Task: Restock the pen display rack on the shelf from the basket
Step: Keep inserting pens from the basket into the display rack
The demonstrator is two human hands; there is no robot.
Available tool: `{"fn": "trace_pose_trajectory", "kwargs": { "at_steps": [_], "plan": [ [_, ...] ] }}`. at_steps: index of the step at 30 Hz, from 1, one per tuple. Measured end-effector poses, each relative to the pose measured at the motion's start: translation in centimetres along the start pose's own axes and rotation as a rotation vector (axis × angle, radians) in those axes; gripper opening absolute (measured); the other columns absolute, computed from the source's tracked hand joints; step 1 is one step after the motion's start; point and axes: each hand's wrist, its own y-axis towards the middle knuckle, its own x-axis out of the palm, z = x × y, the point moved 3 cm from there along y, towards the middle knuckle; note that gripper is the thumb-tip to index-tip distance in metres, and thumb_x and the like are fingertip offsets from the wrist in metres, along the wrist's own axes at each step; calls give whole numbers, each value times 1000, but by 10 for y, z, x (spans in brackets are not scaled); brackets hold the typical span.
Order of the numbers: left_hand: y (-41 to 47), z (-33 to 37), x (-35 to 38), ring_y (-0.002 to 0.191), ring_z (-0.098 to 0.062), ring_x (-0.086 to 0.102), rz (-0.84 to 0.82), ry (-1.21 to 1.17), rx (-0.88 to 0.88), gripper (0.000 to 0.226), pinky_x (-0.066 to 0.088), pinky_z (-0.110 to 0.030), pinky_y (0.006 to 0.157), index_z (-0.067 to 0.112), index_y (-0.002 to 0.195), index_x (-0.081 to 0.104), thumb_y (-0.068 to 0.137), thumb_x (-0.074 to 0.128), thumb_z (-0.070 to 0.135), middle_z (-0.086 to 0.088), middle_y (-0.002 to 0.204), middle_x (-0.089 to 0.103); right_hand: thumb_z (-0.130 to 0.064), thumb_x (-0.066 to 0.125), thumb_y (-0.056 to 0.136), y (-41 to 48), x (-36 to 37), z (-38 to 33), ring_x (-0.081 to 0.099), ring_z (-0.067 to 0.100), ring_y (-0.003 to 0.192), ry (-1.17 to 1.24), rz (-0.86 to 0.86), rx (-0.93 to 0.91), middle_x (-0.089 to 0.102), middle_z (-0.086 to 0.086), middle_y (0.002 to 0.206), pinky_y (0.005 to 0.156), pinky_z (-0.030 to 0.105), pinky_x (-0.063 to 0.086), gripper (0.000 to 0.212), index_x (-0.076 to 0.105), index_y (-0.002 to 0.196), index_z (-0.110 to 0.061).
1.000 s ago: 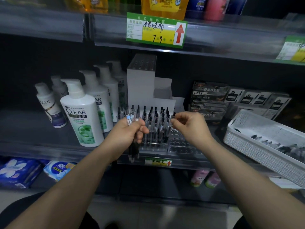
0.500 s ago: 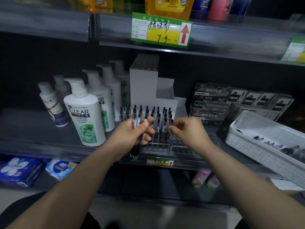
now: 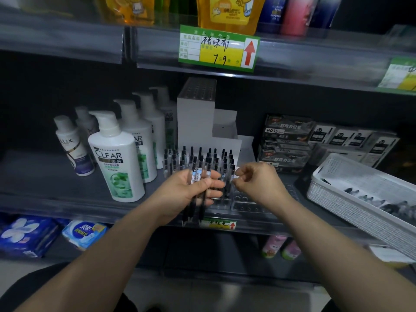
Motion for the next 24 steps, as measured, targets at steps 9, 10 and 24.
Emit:
{"fn": "trace_pose_trajectory", "kwargs": {
  "at_steps": [9,10,24],
  "plan": [
    [10,-5,20,66,-8,55,-39,100,17,18,48,-25,62,8,109,66,97,53,12,2,76,67,-13,70,84,-8,-30,-27,64,-2,77,449,-189,-54,71,-6,87,71,8,48,9,72,93,-16],
    [11,-5,22,66,-8,55,-45,108,17,17,48,-25,62,7,108,66,97,54,12,2,76,67,-13,71,83,-9,-32,-28,64,-3,77,478,-214,-50,71,-6,87,72,9,48,8,72,91,-16],
    [25,18,40,89,-6,69,95,192,147,21,55,-20,81,24,109,65,100,47,17,2,98,74,-10,65,88,4,-81,-1,62,15,67,612,-46,34,67,16,79,67,26,52,14,66,90,4]
  ]
}}
